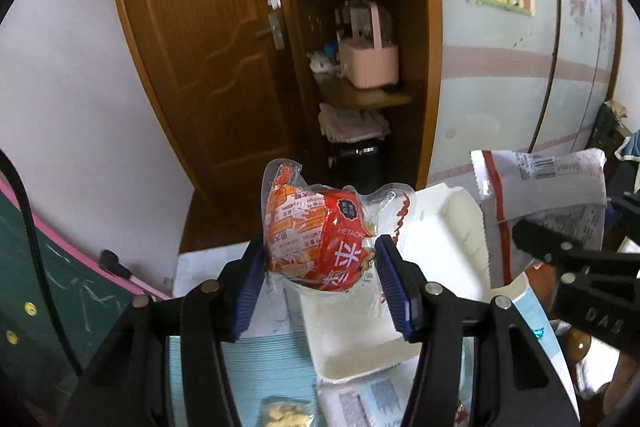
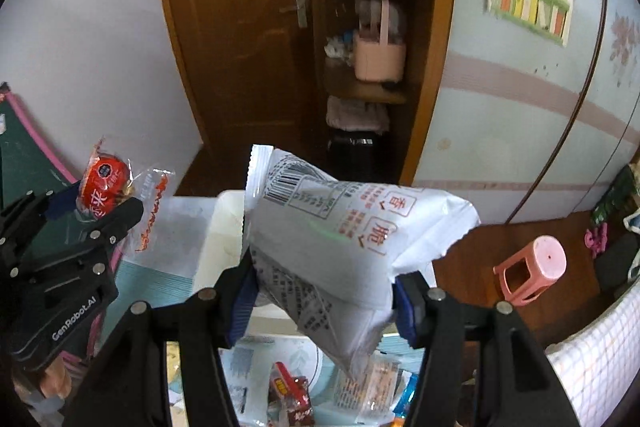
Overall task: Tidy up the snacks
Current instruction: 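Carry both snacks over the white basket and open both grippers to drop them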
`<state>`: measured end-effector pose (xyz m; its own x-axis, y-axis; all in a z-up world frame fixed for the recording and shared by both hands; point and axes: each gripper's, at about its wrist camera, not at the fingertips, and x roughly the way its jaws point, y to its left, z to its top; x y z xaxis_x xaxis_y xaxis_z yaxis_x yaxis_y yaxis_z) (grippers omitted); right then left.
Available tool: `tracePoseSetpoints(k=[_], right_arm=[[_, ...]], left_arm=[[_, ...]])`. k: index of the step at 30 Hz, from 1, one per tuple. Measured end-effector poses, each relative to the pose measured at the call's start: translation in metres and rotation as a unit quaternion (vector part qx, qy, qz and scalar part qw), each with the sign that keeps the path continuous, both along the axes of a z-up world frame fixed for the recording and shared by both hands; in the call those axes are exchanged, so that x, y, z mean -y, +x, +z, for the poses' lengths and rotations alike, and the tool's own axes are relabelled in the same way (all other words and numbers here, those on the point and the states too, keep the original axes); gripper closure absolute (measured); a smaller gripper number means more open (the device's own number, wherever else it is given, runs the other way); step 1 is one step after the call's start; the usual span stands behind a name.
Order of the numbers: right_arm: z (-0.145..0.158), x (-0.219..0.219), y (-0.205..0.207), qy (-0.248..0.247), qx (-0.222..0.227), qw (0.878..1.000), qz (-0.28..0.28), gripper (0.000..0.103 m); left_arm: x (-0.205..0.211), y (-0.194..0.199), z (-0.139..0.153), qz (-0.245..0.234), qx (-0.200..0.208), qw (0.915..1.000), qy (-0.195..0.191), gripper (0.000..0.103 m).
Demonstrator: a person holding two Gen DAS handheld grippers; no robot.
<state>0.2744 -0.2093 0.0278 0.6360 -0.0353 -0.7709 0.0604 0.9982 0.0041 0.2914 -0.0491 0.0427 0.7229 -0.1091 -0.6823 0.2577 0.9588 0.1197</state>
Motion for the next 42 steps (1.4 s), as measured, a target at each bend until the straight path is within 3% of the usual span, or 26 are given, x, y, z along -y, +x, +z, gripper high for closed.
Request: tracePoseSetpoints(k=[6,14,19,26,28,33,36,39,42], right_arm=[[-0.050,0.002,0.035,-0.008,-0.048,0.999,-0.007,0.045],[-0.088,0.009,0.054,0.003,-0.081,0.997,-0.016,0.045],[-0.111,0.014,0.067,0.033,-0.099,0.994,-0.021,0.045],[-0.134,0.019,0.082,0.018,-0.106,0.994,-0.032,0.043],[-0.140,0.020,0.086,0.009,-0.113,0.993,-0.035,0.042],[-0.168,0.041,0.096,0.101,-0.150,0.982,-0.053,0.040],[-0.173,0.049,0.093,0.125,-0.135,0.981,-0.065,0.032],[-0.169,0.046,0.089,0.094,-0.096,0.989,-0.065,0.022],[-0.169,0.043,0.091,0.068,-0.089,0.992,-0.055,0.016]], left_arm=[[0.014,0.039,-0.058,0.020,-0.055,0.9983,-0.003,0.050],[0.025,0.072,-0.107,0.035,-0.097,0.9946,0.003,0.049],[0.041,0.078,-0.127,0.029,-0.101,0.9942,0.021,0.049],[0.046,0.077,-0.142,0.024,-0.104,0.9936,0.036,0.047],[0.047,0.081,-0.147,0.020,-0.109,0.9932,0.035,0.030],[0.043,0.091,-0.158,0.029,-0.119,0.9920,0.028,0.010],[0.037,0.095,-0.164,0.032,-0.140,0.9897,0.004,0.010],[0.037,0.092,-0.166,0.026,-0.133,0.9907,0.002,0.010],[0.039,0.087,-0.165,0.022,-0.110,0.9936,0.014,0.010]])
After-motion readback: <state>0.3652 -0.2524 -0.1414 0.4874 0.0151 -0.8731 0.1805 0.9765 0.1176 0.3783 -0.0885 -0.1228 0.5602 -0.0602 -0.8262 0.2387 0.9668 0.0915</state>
